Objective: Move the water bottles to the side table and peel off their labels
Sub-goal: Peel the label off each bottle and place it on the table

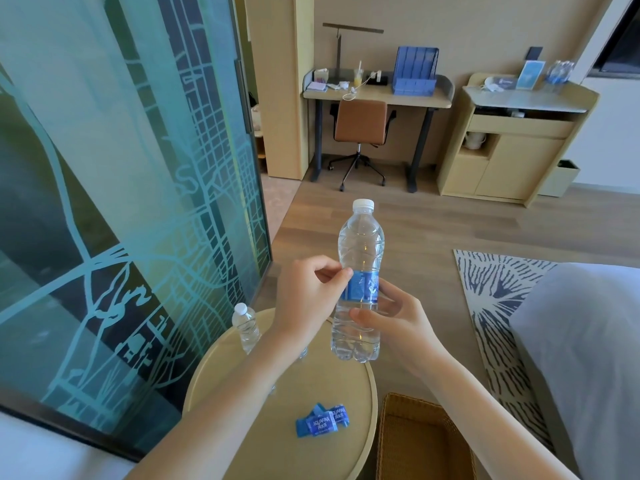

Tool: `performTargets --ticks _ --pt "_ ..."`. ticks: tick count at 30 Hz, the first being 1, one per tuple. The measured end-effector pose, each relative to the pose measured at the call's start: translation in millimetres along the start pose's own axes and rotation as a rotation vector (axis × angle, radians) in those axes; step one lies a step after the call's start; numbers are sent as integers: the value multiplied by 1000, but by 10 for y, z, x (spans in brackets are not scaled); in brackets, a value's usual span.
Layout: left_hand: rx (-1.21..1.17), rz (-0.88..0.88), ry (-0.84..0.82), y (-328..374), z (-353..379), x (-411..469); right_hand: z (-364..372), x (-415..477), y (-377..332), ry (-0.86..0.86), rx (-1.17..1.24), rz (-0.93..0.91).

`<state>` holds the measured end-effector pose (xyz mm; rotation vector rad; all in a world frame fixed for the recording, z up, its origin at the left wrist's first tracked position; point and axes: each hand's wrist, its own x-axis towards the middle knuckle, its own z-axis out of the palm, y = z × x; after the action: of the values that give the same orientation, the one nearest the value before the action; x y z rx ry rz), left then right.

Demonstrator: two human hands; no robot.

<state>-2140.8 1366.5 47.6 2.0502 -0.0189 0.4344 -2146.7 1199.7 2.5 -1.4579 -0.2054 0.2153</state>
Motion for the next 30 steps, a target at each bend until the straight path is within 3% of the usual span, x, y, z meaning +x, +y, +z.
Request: performTargets --ticks 6,14,21,25,30 --pt "41 -9 15 13 28 -26 34 -23 -25 40 10 -45" --pt "-21 -189 -18 29 31 -5 103 -20 -80 78 0 -114" --pt "-64 -159 -94 -39 -27 67 83 13 -95 83 53 -54" --pt "-224 -226 -198 -120 -144 176 16 29 -107 51 110 -12" --pt "-189 -235 -211 -284 -241 286 -48 11 -153 -32 142 -28"
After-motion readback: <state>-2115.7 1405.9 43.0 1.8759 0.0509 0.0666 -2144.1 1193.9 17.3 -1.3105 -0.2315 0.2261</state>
